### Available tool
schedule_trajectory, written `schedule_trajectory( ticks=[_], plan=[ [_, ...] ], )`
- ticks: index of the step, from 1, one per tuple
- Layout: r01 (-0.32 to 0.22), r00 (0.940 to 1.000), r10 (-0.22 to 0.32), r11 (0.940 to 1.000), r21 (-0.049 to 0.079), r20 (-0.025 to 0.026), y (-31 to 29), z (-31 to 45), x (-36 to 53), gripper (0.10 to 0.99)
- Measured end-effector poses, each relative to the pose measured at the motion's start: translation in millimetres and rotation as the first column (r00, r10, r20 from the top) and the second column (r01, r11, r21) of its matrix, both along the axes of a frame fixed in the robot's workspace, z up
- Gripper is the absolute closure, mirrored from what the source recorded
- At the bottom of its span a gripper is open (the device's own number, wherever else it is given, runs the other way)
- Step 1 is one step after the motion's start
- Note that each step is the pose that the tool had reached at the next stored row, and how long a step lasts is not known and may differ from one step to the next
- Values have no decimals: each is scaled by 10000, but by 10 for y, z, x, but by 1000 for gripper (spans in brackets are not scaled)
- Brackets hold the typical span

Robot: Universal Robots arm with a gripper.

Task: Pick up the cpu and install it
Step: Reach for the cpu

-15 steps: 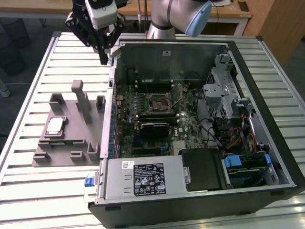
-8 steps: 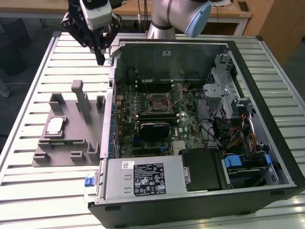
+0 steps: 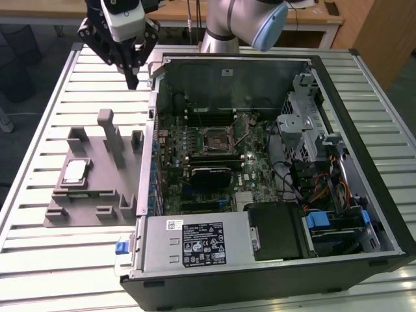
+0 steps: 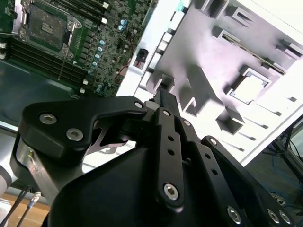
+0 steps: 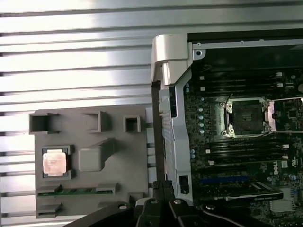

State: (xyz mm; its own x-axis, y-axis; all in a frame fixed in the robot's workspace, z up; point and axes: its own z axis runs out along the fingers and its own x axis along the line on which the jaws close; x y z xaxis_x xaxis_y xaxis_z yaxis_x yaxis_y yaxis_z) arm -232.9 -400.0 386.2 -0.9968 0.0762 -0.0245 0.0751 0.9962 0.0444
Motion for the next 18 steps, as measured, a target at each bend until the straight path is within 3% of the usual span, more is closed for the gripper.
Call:
schedule_trajectory(
  ticks=[18],
  plan=[
    [0,10000,0,10000,0,0,0,-97,-291,980]
  ],
)
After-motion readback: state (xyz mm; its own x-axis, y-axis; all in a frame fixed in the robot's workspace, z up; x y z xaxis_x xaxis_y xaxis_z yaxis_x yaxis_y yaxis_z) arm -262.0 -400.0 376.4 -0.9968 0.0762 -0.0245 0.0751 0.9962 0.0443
